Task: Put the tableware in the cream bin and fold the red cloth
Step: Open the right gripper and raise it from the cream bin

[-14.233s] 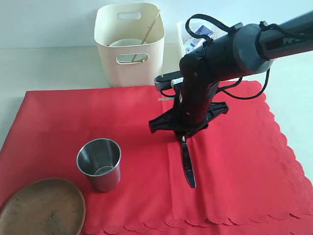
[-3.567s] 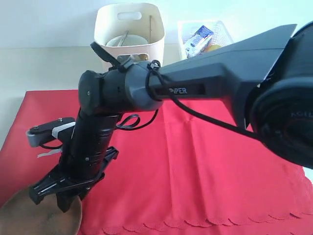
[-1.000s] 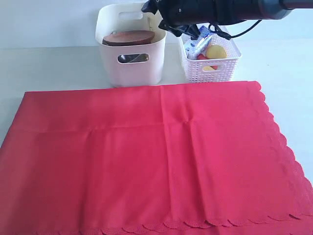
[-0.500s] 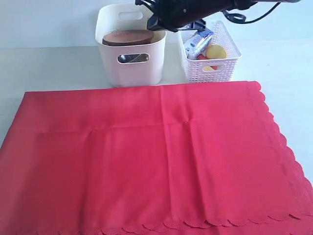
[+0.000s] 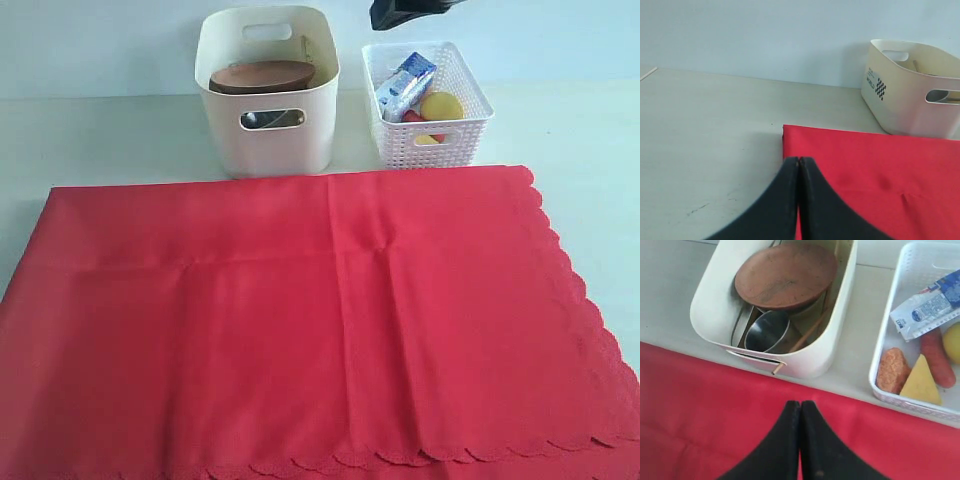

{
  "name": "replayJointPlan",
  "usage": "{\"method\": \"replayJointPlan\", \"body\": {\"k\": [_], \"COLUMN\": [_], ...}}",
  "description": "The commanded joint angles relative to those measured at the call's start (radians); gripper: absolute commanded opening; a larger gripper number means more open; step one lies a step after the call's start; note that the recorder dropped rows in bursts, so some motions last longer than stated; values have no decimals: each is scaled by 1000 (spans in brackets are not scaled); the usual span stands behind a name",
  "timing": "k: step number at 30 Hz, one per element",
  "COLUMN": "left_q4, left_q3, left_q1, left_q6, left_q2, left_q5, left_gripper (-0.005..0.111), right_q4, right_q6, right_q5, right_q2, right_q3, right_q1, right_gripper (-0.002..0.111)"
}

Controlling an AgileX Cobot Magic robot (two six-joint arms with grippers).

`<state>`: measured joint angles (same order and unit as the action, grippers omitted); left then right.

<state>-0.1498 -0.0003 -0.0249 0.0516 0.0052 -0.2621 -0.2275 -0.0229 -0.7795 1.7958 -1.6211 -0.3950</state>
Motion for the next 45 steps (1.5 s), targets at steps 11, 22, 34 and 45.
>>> {"method": "replayJointPlan", "body": {"k": [11,22,34,45], "left_q4": [7,7,7,7], "left_q3": [0,0,0,0], "left_q1": [4,4,4,4], "left_q6": [0,0,0,0], "left_q2": [-5,-5,-5,-5], "left_q5": [8,8,8,8], "left_gripper": [3,3,3,3], "right_q4": [14,-49,-85,-85], "right_q6": [-45,-85,-129,-129], "right_q5": [238,577,697,699], "right_q2": [-238,-471,-674,-683], "right_q3": [543,1089,1276,1276], "right_q1": [0,0,0,0], "right_gripper": [0,0,0,0]}}
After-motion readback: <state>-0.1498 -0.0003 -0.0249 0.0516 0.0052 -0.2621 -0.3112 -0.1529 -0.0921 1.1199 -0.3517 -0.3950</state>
